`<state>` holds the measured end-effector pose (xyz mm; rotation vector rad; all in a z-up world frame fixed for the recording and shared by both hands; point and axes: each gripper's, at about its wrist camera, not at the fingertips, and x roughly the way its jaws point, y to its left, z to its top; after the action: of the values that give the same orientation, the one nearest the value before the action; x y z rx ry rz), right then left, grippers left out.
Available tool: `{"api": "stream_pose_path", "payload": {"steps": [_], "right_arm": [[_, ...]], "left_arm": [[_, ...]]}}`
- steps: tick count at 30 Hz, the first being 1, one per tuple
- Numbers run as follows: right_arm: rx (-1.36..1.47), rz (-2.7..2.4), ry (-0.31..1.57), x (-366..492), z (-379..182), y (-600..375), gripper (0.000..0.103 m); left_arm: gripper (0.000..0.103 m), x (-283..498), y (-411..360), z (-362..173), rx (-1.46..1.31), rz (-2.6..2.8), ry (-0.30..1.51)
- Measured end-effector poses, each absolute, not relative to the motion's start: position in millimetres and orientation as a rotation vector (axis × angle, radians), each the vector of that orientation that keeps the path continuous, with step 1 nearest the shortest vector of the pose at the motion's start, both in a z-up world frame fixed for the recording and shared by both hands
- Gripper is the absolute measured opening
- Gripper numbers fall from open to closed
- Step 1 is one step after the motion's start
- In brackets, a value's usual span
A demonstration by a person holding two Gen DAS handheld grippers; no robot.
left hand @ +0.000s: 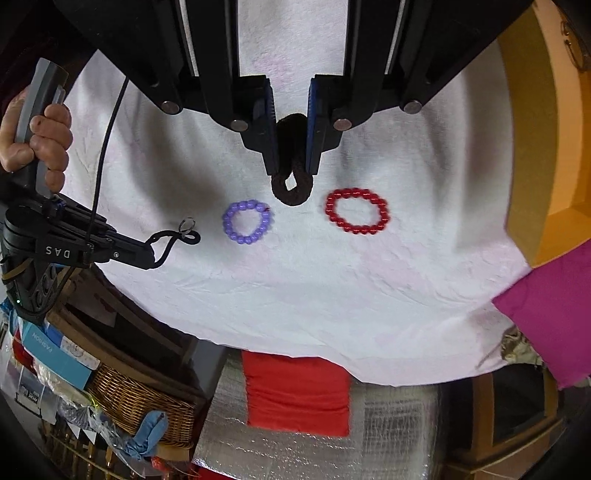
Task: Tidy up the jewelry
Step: 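Close the left gripper on the black hair tie and lift it, then hold the black hair tie in the left gripper above the bed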
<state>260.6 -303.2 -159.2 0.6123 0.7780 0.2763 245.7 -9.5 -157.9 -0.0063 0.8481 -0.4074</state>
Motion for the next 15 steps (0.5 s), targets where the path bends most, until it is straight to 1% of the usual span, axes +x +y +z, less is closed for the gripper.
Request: {"api": "stream_pose_path", "payload": {"steps": [7,15], "right_arm": [[0.593,0.316,0.764,252.0,-154.5,-283.6,0.006],[0.549,0.333,0.764,243.2,-153.8,-271.4,0.006]], "left_arm": [[0.015,234.3,-3.5,-148.4,0.036,-0.325,0.812],[0.015,238.2,-2.8,-149.6,0.078,-0.268,0.796]]}}
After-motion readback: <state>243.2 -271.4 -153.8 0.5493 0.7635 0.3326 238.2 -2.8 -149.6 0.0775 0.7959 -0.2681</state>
